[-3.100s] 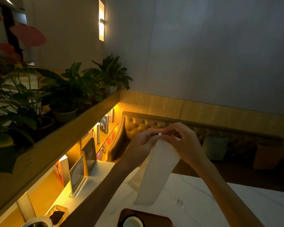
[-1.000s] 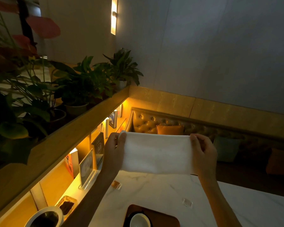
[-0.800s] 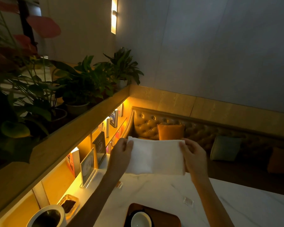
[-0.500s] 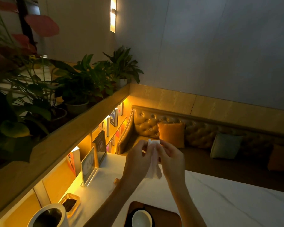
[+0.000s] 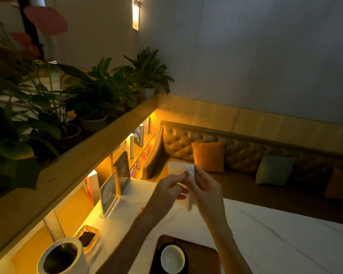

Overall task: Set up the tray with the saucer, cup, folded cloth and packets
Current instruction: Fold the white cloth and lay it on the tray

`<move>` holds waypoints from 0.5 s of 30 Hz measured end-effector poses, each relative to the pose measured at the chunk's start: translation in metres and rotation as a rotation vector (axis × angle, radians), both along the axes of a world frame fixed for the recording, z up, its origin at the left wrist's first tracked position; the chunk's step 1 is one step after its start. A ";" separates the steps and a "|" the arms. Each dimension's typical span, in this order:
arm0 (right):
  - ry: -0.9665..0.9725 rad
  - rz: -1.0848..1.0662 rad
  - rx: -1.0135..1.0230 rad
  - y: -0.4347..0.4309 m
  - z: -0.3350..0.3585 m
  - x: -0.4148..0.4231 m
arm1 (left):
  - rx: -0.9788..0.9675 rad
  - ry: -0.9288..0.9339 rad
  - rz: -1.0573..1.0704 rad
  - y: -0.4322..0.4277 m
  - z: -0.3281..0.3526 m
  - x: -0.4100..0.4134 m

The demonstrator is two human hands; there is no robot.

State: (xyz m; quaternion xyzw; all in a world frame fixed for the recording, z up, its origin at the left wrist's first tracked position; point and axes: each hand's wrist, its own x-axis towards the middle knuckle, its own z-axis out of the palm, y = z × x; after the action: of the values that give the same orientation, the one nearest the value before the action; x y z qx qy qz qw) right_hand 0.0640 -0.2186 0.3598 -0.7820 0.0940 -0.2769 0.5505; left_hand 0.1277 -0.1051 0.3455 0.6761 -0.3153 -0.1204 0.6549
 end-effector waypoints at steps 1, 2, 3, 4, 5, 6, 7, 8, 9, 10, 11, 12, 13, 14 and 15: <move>0.015 0.011 0.007 -0.004 0.001 0.000 | -0.020 0.018 0.004 0.003 -0.002 0.002; 0.037 0.030 0.025 -0.008 0.002 -0.001 | -0.032 0.011 0.067 0.005 -0.007 0.004; 0.059 0.056 0.053 -0.012 0.003 -0.001 | -0.035 -0.012 0.183 0.006 -0.014 0.006; 0.079 0.088 0.100 -0.015 0.004 -0.002 | -0.031 -0.015 0.304 0.009 -0.022 0.007; 0.092 0.125 0.171 -0.019 0.004 -0.002 | -0.030 0.053 0.367 0.013 -0.028 0.007; 0.102 0.170 0.260 -0.024 0.004 -0.003 | -0.044 0.183 0.347 0.016 -0.032 0.008; 0.107 0.217 0.352 -0.029 0.004 -0.004 | -0.073 0.351 0.250 0.019 -0.037 0.009; 0.108 0.264 0.432 -0.034 0.004 -0.005 | -0.124 0.524 0.124 0.022 -0.041 0.011; 0.110 0.305 0.492 -0.038 0.004 -0.005 | -0.191 0.663 0.007 0.027 -0.045 0.013; 0.110 0.334 0.535 -0.042 0.002 -0.005 | -0.249 0.750 -0.080 0.030 -0.046 0.014; 0.108 0.355 0.568 -0.045 0.000 -0.005 | -0.283 0.778 -0.144 0.033 -0.046 0.014; 0.106 0.370 0.599 -0.048 -0.004 -0.005 | -0.288 0.759 -0.166 0.033 -0.044 0.013; 0.109 0.387 0.633 -0.050 -0.008 -0.005 | -0.275 0.716 -0.147 0.032 -0.040 0.013; 0.124 0.410 0.673 -0.053 -0.013 -0.006 | -0.253 0.674 -0.103 0.030 -0.037 0.013; 0.154 0.439 0.716 -0.055 -0.018 -0.007 | -0.231 0.640 -0.053 0.029 -0.034 0.013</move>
State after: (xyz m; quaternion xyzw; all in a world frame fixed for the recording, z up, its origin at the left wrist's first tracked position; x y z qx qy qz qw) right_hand 0.0573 -0.2736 0.3421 -0.5612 0.0562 -0.0436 0.8246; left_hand 0.1409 -0.0765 0.3114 0.5167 -0.1229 -0.3070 0.7897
